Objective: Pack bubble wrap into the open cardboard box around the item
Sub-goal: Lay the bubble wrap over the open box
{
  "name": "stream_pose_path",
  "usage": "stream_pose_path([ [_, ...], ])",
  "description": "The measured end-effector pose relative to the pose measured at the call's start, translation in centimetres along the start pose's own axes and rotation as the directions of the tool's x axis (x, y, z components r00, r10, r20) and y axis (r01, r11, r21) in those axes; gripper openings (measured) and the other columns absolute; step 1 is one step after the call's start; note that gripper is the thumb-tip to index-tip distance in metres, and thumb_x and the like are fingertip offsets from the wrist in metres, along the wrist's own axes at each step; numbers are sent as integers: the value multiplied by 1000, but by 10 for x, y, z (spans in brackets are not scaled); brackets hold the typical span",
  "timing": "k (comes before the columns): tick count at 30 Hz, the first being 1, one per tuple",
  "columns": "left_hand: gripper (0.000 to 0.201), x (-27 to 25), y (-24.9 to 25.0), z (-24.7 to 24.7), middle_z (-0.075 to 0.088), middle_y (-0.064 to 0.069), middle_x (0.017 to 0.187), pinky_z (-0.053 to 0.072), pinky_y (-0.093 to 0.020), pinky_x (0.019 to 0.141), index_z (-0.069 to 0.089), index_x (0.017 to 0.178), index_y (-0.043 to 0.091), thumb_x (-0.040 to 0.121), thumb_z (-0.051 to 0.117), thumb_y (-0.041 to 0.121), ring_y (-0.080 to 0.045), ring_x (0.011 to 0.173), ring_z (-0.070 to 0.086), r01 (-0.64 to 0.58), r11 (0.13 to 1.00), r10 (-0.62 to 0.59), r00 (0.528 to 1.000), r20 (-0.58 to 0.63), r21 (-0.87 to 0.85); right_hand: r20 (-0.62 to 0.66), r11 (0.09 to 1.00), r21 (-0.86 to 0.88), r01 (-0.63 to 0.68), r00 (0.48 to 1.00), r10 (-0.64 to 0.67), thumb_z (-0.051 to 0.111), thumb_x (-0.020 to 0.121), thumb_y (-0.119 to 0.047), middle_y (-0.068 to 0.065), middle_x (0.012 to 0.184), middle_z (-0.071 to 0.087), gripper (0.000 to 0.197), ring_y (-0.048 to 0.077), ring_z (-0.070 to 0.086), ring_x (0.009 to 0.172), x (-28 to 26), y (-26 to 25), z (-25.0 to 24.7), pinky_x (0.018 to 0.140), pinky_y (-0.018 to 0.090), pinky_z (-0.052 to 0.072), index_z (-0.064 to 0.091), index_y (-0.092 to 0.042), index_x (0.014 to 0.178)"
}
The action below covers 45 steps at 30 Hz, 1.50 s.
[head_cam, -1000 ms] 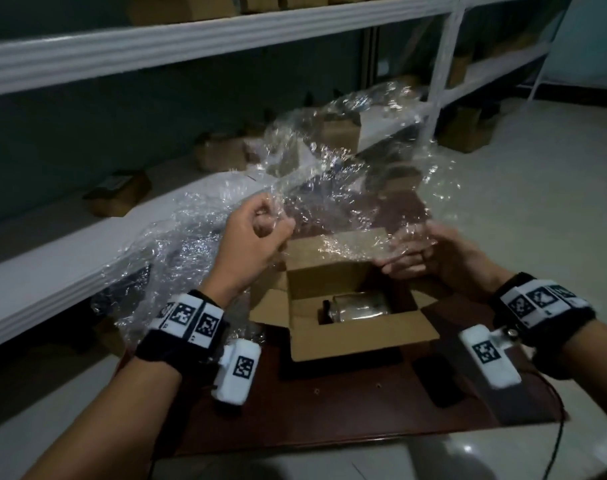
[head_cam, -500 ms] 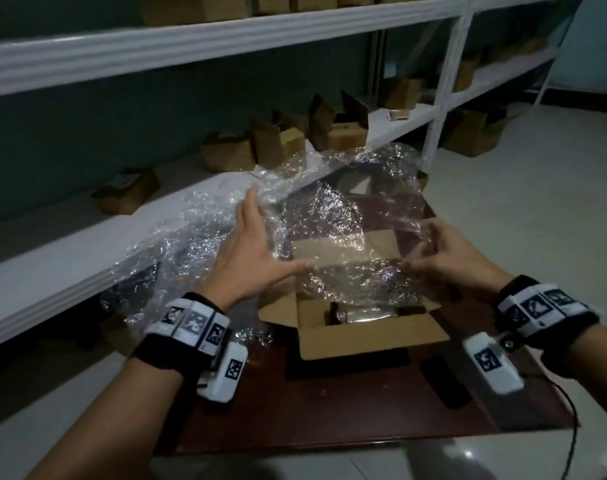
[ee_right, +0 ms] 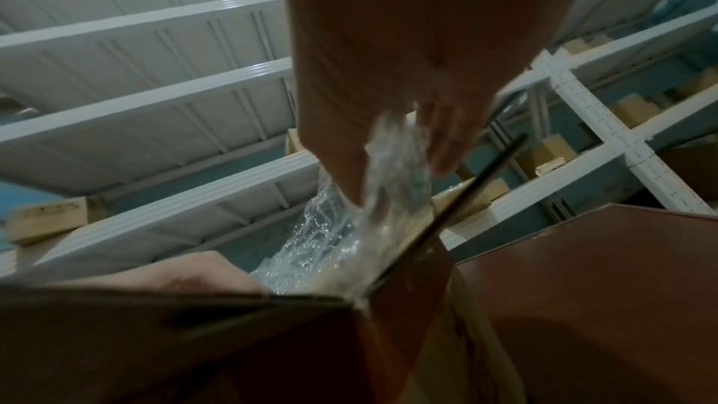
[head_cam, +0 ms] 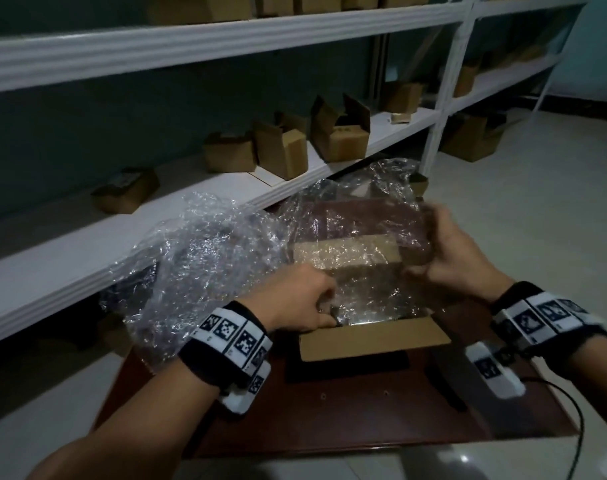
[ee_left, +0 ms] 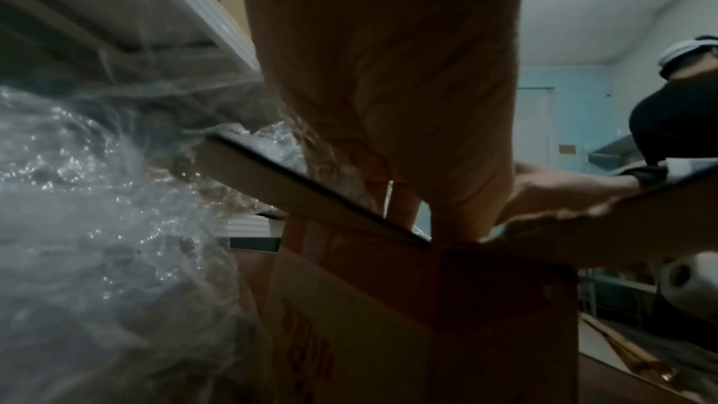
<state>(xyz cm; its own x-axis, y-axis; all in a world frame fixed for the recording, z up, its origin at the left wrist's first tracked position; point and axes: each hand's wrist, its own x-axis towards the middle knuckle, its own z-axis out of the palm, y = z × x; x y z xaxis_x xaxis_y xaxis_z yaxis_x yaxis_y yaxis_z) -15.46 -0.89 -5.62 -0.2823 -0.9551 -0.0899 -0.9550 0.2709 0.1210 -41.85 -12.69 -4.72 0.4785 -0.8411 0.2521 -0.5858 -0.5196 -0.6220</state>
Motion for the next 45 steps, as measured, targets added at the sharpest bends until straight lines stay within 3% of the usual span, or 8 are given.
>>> stream_pose_path([
  [3, 43, 4, -2, 1, 67, 8, 99, 60, -36, 84, 67, 110, 25, 81, 80, 53, -14, 92, 64, -6, 1000, 5, 999, 49, 20, -264, 953, -147, 266, 918, -297, 89, 65, -19, 14, 128, 50, 85, 24, 51, 112, 0, -15, -5, 91, 33, 46, 46, -5, 136],
  [6, 48, 8, -3, 3, 69, 7, 103, 60, -39, 85, 68, 115, 26, 78, 83, 53, -16, 96, 65, 5, 1000, -8, 995, 99, 28, -159, 847, -213, 487, 838, -522, 86, 70, -8, 4, 107, 59, 48, 20, 53, 92, -1, -30, -11, 78, 36, 48, 63, -6, 112],
  [12, 57, 12, 1, 0, 70, 3, 120, 56, -38, 93, 64, 134, 26, 84, 79, 51, -19, 110, 64, 10, 1000, -9, 982, 187, -5, 497, 913, -261, 313, 854, -151, 70, 92, -43, -16, 111, 72, 29, -1, 67, 101, -8, -18, 7, 93, 30, 57, 69, -32, 119],
  [21, 48, 20, -1, 2, 66, -4, 114, 46, -31, 78, 59, 132, 17, 89, 76, 30, -23, 106, 62, 9, 1000, -8, 952, 306, -1, 630, 892, -366, 266, 776, 27, 53, 100, -54, -7, 118, 71, 40, 10, 65, 105, 7, -36, 18, 96, 32, 53, 66, -27, 126],
  [28, 52, 19, -2, 0, 58, 0, 105, 45, -31, 73, 52, 137, 20, 91, 73, 30, -22, 99, 58, 22, 1000, -14, 944, 331, -20, 696, 901, -354, 252, 714, 74, 40, 77, -91, -20, 112, 65, 63, 4, 63, 102, 6, -30, 19, 93, 42, 54, 60, -46, 117],
  [36, 70, 14, -1, -2, 66, -8, 125, 44, -34, 84, 47, 147, 21, 98, 46, 70, -19, 98, 54, 16, 999, -2, 939, 343, -37, 727, 949, -280, 144, 677, 112, 51, 89, -70, -15, 123, 63, 42, 7, 60, 112, 6, -29, 11, 100, 41, 51, 60, -46, 122],
  [40, 66, 13, 9, -3, 60, 1, 95, 49, -38, 83, 53, 138, 19, 98, 45, 71, -24, 95, 59, 44, 998, -56, 938, 341, 43, 729, 941, -327, 91, 658, 190, 44, 102, -57, -12, 129, 61, 28, 17, 58, 121, 9, -38, 16, 106, 43, 46, 60, -45, 122],
  [45, 58, 14, 16, -7, 67, -7, 118, 42, -35, 80, 50, 139, 18, 102, 47, 62, -21, 93, 53, 55, 997, -74, 926, 370, 61, 730, 874, -450, 183, 639, 243, 34, 106, -57, -8, 164, 33, 52, 17, 34, 148, 9, -48, 23, 117, 39, 27, 36, -39, 154],
])
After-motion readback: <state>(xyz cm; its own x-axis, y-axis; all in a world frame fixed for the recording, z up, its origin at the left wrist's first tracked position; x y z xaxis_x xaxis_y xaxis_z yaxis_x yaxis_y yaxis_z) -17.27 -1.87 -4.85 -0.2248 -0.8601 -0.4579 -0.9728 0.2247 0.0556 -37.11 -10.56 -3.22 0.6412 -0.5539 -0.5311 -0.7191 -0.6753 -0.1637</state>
